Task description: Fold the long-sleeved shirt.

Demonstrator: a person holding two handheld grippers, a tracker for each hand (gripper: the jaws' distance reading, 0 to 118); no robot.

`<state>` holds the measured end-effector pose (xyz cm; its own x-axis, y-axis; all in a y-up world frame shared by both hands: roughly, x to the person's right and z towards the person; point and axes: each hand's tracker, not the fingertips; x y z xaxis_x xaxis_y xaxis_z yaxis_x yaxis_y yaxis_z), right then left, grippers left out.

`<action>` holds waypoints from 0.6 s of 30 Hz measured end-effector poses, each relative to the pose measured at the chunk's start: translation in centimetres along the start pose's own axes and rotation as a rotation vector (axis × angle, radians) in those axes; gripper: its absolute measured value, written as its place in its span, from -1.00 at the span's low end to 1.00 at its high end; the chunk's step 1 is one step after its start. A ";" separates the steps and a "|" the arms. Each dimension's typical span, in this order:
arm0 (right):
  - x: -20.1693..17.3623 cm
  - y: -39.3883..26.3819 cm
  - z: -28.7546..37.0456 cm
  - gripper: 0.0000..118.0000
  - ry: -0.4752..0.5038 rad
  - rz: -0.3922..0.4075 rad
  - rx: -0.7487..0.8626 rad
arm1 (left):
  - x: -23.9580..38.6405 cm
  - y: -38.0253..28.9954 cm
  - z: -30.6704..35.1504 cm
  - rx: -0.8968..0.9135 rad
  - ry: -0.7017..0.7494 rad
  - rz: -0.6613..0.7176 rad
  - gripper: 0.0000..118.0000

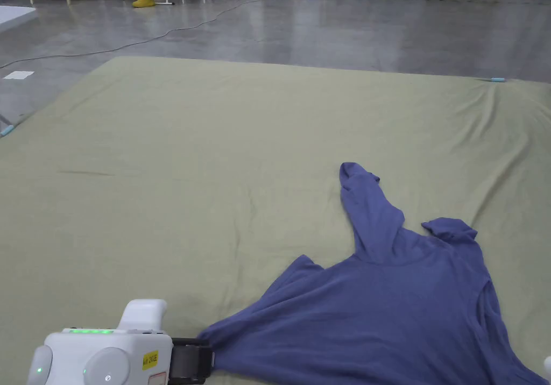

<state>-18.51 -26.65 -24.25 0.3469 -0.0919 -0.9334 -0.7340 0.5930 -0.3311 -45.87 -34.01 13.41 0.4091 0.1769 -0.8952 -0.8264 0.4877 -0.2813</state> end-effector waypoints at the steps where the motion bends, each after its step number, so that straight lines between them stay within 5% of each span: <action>1: 0.1 0.0 -0.2 -1.00 -0.003 -0.003 0.000 | 0.2 0.5 -0.8 -0.027 0.013 -0.011 0.94; 4: 0.4 0.4 -0.7 -1.00 -0.006 -0.020 -0.006 | 1.5 -0.2 -3.8 -0.076 0.028 -0.058 0.80; 6: 0.8 0.8 -1.3 -1.00 -0.014 -0.031 -0.016 | 1.9 -0.1 -5.0 -0.104 0.067 -0.107 0.19; 7: 1.0 1.2 -1.6 -1.00 -0.022 -0.033 -0.019 | 1.9 0.3 -5.5 -0.135 0.081 -0.124 -0.37; 10: 1.9 3.2 -2.6 -1.00 -0.041 -0.024 -0.021 | 2.6 0.3 -4.5 -0.118 0.021 -0.097 -0.97; 15: 3.7 10.3 -6.2 -0.89 0.011 -0.037 0.001 | 4.5 1.1 -1.2 -0.122 -0.038 -0.132 -0.97; 17: 3.9 14.5 -8.5 0.52 0.077 -0.021 0.010 | 4.3 1.4 -0.4 -0.111 -0.054 -0.131 -0.97; 18: 3.8 16.9 -10.4 0.98 0.102 -0.008 -0.010 | 4.1 1.5 -0.4 -0.110 -0.054 -0.125 -0.97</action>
<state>-35.69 -25.26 -34.80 0.2922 -0.1782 -0.9396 -0.7373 0.5838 -0.3400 -45.58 -32.91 9.15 0.5291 0.1676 -0.8318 -0.8039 0.4127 -0.4282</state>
